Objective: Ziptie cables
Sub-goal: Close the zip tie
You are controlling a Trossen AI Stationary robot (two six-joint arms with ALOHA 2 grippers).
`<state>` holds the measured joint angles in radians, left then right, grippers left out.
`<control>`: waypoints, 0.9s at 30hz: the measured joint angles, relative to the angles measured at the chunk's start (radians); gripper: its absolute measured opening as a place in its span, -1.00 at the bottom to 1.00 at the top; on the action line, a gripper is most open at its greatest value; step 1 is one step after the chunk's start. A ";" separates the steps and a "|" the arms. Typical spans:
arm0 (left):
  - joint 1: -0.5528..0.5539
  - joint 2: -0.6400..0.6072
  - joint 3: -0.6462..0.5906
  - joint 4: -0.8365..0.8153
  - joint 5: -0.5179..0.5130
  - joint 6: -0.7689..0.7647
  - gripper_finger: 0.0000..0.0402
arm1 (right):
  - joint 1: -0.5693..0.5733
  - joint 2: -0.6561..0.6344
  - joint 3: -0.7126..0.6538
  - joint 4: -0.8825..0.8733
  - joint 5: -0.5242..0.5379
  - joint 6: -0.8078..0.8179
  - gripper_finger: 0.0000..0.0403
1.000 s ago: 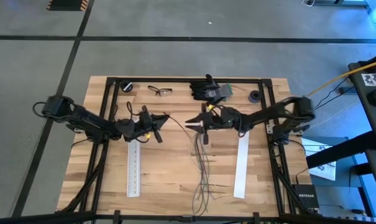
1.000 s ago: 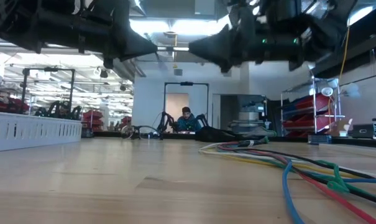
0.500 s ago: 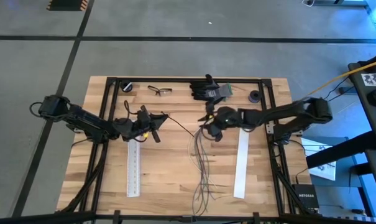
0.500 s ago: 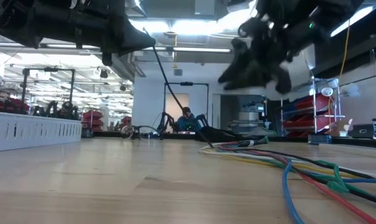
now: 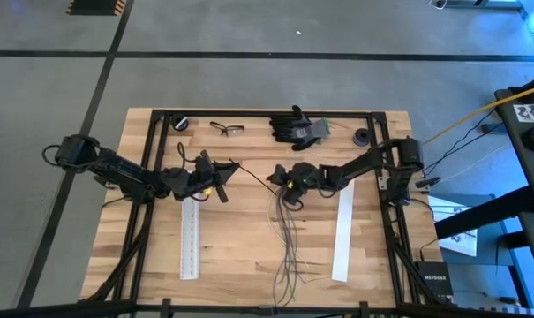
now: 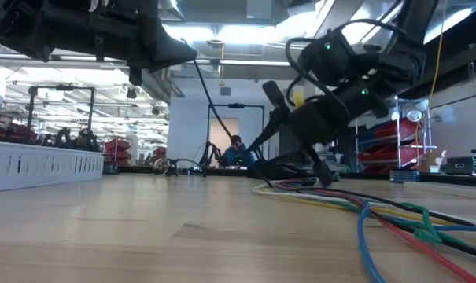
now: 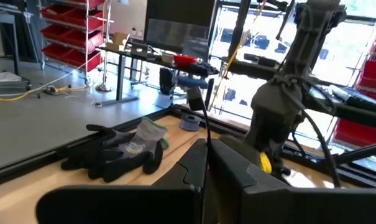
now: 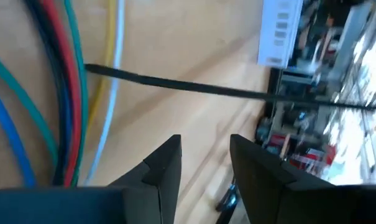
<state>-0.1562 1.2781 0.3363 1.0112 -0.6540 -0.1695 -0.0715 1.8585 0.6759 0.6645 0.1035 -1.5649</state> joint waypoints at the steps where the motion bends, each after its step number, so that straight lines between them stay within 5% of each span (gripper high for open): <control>1: 0.000 0.000 0.000 -0.001 0.000 -0.004 -1.00 | 0.000 0.006 0.001 0.008 -0.014 -0.015 -0.38; 21: 0.009 -0.001 0.000 -0.007 0.000 -0.007 -1.00 | 0.065 0.044 0.017 0.057 -0.151 -0.072 -0.38; 27: 0.008 -0.001 0.000 -0.006 0.000 -0.014 -1.00 | 0.065 0.105 0.088 0.059 -0.029 -0.120 -0.38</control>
<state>-0.1478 1.2770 0.3363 1.0053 -0.6544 -0.1834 -0.0067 1.9633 0.7641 0.7236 0.0750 -1.6846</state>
